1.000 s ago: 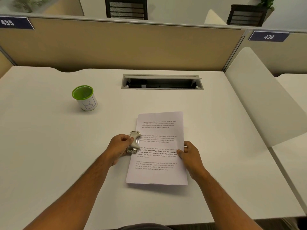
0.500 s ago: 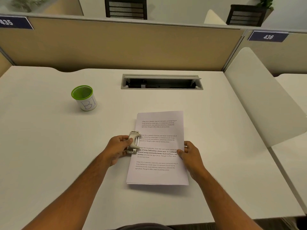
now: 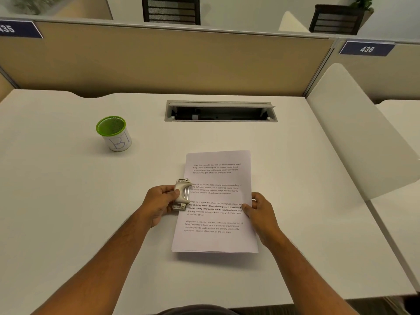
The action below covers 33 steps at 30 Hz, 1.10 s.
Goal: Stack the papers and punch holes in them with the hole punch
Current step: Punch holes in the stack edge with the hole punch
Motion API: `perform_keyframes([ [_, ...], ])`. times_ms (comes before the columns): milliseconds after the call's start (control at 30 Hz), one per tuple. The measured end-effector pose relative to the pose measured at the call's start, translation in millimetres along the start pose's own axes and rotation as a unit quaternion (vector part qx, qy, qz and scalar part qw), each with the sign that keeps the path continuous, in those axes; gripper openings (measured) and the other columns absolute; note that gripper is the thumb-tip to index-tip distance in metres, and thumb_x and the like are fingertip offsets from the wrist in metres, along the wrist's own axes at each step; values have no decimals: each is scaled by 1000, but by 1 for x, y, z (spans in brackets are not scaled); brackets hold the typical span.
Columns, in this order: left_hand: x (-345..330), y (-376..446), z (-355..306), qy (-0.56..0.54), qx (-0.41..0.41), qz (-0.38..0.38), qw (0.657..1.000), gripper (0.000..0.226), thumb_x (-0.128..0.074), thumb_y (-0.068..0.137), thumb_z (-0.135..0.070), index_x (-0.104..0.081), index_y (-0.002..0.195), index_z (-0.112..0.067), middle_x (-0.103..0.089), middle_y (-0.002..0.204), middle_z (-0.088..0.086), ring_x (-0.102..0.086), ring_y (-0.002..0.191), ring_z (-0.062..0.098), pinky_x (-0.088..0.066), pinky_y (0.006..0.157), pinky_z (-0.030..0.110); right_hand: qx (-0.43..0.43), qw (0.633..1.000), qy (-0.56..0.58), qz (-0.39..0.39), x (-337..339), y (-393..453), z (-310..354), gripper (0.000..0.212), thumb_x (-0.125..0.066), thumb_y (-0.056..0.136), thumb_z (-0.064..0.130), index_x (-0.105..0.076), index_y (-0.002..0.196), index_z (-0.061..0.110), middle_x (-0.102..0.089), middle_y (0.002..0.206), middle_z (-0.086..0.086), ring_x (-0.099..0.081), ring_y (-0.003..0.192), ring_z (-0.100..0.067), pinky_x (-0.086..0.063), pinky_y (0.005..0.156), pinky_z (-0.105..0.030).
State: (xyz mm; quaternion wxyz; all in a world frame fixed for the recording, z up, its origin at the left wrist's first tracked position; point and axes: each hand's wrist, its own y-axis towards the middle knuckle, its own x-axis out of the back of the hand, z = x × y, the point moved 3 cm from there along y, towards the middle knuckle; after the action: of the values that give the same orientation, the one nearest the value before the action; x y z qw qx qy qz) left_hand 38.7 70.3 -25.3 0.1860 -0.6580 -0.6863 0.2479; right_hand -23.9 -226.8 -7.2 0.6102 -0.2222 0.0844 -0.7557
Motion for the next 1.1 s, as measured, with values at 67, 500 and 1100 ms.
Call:
perform_keyframes([
  [67, 2, 2, 0, 2, -5, -17, 1000, 20, -67, 91, -4, -69, 111, -6, -74, 101, 18, -71, 86, 29, -60, 74, 40, 2, 1000, -1, 1, -1, 0, 1, 26, -59, 98, 8, -58, 103, 34, -74, 105, 8, -76, 80, -7, -59, 57, -20],
  [500, -1, -1, -7, -11, 37, 21, 999, 24, -68, 92, -11, -66, 114, -2, -73, 103, 23, -72, 84, 33, -63, 74, 46, 2, 1000, 7, 9, -1, 2, -2, 23, -59, 98, 9, -60, 107, 30, -76, 109, 4, -78, 85, -13, -65, 71, -33],
  [1100, 32, -8, -28, 237, -47, -148, 959, 17, -56, 88, -19, -69, 84, -9, -71, 85, 9, -67, 75, 26, -54, 67, 35, 11, 1000, 15, -23, 21, 7, 3, 24, -57, 98, 6, -60, 104, 29, -77, 106, 5, -77, 80, -12, -61, 61, -24],
])
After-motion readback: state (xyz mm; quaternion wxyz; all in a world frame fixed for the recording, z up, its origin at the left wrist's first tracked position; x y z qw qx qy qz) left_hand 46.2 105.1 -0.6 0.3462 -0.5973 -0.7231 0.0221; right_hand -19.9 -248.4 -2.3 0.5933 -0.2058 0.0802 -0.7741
